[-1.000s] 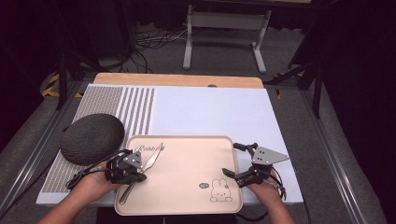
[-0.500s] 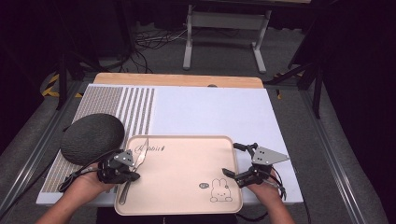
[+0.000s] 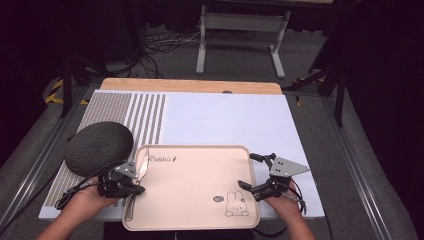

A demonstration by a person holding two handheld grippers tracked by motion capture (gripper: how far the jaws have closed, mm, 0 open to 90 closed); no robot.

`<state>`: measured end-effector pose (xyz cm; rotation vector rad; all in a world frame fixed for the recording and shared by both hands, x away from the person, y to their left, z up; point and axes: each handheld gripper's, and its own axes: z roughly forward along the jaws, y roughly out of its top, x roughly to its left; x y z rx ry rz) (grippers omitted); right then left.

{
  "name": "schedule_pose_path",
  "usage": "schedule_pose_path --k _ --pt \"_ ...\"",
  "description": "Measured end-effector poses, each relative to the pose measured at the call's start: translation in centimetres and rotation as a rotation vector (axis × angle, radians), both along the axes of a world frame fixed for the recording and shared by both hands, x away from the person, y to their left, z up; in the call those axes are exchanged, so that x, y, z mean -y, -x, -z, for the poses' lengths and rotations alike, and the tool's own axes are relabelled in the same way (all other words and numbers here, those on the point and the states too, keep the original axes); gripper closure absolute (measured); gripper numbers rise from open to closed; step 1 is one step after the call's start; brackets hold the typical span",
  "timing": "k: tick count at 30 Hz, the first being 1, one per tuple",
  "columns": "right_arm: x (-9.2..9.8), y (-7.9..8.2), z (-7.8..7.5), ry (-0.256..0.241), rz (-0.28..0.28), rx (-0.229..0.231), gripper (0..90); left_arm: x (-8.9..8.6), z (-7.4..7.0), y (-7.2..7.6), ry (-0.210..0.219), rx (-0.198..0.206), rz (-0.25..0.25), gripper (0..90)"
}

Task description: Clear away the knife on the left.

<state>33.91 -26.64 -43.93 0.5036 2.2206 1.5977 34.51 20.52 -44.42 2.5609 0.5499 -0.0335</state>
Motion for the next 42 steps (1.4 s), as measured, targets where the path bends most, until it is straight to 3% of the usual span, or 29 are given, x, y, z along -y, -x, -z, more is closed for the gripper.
schedule_pose_path --k 9,12,15,20,21,22,23,25,27,28,31,32,34,36,37,38,41,42 --pt "0.0 0.0 0.0 0.001 0.000 0.001 3.8 0.1 -0.1 0.0 -0.013 0.005 0.011 89.3" --pt "0.0 0.0 0.0 0.001 0.001 0.001 3.8 0.1 -0.3 0.0 -0.005 0.012 0.006 77.9" --pt "0.0 0.0 0.0 0.002 0.001 0.000 3.8 -0.1 -0.7 -0.1 0.040 0.025 -0.001 70.4" --pt "0.0 0.1 0.0 0.002 0.003 0.003 3.8 -0.5 -1.7 -0.1 0.126 0.115 -0.018 39.1" --pt "0.0 0.1 0.0 0.002 0.003 0.004 3.8 -0.5 -1.7 -0.1 0.126 0.115 -0.018 34.4" --pt "0.0 0.1 0.0 0.002 0.002 0.005 3.8 -0.8 -2.2 0.0 0.172 0.145 -0.027 28.0" --pt "0.0 0.1 0.0 0.002 0.002 0.005 3.8 -0.8 -2.2 0.0 0.172 0.145 -0.027 25.1" --pt "0.0 0.0 0.0 0.004 0.003 0.005 3.8 -1.1 -2.8 0.3 0.232 0.207 -0.037 18.3" --pt "0.0 0.0 0.0 0.002 0.002 0.005 3.8 -1.3 -3.1 0.5 0.272 0.231 -0.046 14.2" --pt "0.0 0.0 0.0 0.003 0.002 0.005 3.9 -1.3 -3.1 0.5 0.272 0.231 -0.046 12.2" --pt "-0.1 0.0 -0.1 -0.001 0.004 0.007 3.8 -1.9 -3.7 0.9 0.366 0.275 -0.061 8.7" --pt "-0.1 0.0 -0.1 -0.001 0.004 0.007 3.8 -1.9 -3.7 0.9 0.366 0.275 -0.061 7.8" --pt "-0.1 0.0 0.0 0.000 0.003 0.008 3.8 -2.3 -3.8 1.2 0.420 0.322 -0.068 5.9" --pt "-0.1 0.0 -0.1 -0.002 0.004 0.007 3.8 -2.4 -3.8 1.2 0.441 0.337 -0.068 5.0" --pt "-0.1 0.0 -0.1 -0.002 0.004 0.008 3.8 -2.6 -3.8 1.4 0.477 0.362 -0.073 4.9" --pt "-0.1 0.0 -0.1 -0.001 0.004 0.009 3.8 -2.6 -3.8 1.4 0.477 0.362 -0.073 5.0" --pt "0.0 0.0 -0.1 -0.001 0.005 0.009 3.8 -3.1 -3.8 1.7 0.565 0.399 -0.091 5.1" --pt "0.0 0.0 -0.1 -0.001 0.005 0.009 3.8 -3.1 -3.8 1.7 0.565 0.399 -0.091 4.9"
